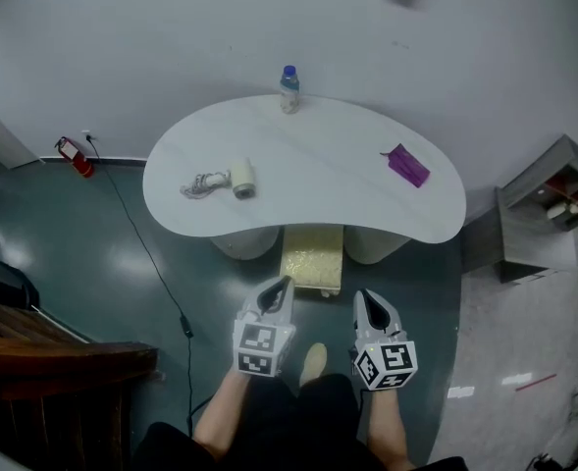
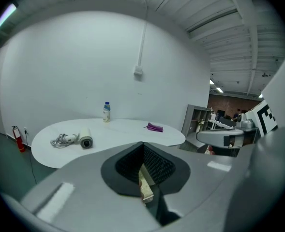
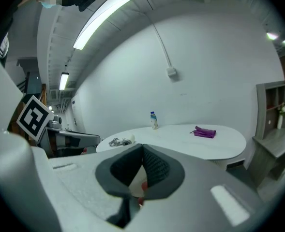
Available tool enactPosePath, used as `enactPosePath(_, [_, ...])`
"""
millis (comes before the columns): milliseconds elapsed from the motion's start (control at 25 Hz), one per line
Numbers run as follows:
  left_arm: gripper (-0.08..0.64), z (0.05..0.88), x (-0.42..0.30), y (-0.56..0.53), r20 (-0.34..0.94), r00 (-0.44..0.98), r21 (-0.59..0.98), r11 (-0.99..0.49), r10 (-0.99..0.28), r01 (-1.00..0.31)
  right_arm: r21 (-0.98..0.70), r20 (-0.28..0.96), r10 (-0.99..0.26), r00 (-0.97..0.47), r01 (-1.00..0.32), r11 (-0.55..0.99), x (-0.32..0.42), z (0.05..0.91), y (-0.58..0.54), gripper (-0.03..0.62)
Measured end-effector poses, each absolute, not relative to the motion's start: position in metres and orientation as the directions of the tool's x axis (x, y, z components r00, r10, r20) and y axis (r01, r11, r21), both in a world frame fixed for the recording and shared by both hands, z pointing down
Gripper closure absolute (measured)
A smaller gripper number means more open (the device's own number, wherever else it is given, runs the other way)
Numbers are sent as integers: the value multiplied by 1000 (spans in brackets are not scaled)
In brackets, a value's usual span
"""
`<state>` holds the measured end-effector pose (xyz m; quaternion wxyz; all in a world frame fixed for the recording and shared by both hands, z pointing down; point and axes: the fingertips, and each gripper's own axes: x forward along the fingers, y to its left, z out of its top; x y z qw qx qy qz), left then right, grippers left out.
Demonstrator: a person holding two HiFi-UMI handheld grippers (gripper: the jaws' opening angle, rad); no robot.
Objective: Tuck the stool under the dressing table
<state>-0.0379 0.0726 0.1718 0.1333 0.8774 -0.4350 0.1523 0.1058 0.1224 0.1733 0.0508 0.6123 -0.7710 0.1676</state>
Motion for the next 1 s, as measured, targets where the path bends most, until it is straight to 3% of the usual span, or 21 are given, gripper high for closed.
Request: enactPosePath(1000, [554, 71, -64, 107, 311, 648, 42, -671, -695, -740, -154, 211, -961, -180, -977, 149, 93, 78, 169, 589])
